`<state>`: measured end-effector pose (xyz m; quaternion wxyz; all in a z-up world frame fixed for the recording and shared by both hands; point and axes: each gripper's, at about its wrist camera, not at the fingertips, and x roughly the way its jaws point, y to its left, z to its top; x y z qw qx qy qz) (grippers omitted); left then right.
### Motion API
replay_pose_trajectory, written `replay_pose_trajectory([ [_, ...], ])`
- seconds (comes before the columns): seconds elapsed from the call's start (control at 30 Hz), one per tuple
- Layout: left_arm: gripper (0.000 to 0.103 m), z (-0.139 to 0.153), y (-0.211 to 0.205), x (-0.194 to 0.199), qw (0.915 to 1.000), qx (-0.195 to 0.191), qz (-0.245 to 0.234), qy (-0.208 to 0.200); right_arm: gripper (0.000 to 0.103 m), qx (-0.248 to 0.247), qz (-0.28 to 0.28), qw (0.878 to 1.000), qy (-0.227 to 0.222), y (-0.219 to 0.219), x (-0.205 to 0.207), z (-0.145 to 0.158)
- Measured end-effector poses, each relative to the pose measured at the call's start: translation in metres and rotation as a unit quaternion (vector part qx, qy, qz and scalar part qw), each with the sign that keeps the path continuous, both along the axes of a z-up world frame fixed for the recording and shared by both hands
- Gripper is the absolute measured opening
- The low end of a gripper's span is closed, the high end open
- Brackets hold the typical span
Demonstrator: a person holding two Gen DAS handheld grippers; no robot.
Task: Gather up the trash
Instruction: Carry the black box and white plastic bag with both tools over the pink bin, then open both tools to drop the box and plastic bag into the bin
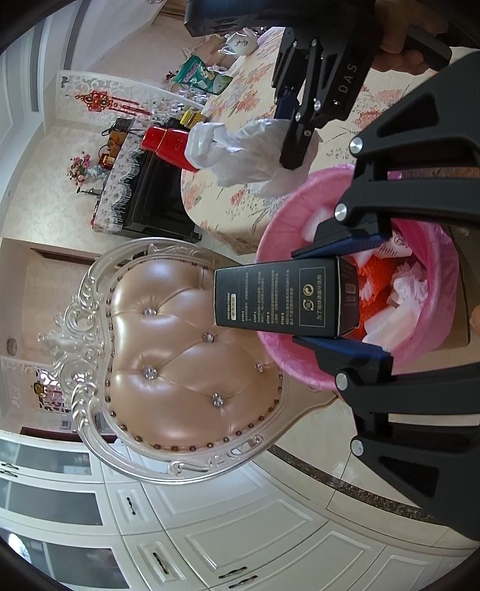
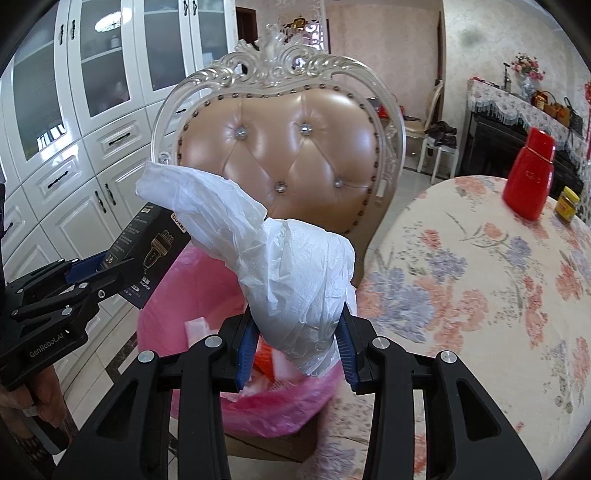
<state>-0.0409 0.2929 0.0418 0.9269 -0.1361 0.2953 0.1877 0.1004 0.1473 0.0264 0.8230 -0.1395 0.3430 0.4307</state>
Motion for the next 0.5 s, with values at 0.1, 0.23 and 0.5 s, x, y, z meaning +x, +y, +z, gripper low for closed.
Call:
replay_pose_trajectory([
  [0.1,0.038,0.0,0.005,-0.002,1.0,-0.003,0.005,0.0,0.038,-0.001,0.006,1.0,0.006,0.01,-0.001,-0.002],
  [0.23,0.038,-0.001,0.012,-0.003,0.9999,-0.008,0.01,-0.001,0.039,-0.001,0.015,1.0,0.016,0.02,-0.002,-0.005],
  [0.5,0.039,0.001,0.018,0.002,0.9999,-0.013,0.01,-0.005,0.054,-0.006,0.023,1.0,0.02,0.029,-0.002,-0.008],
])
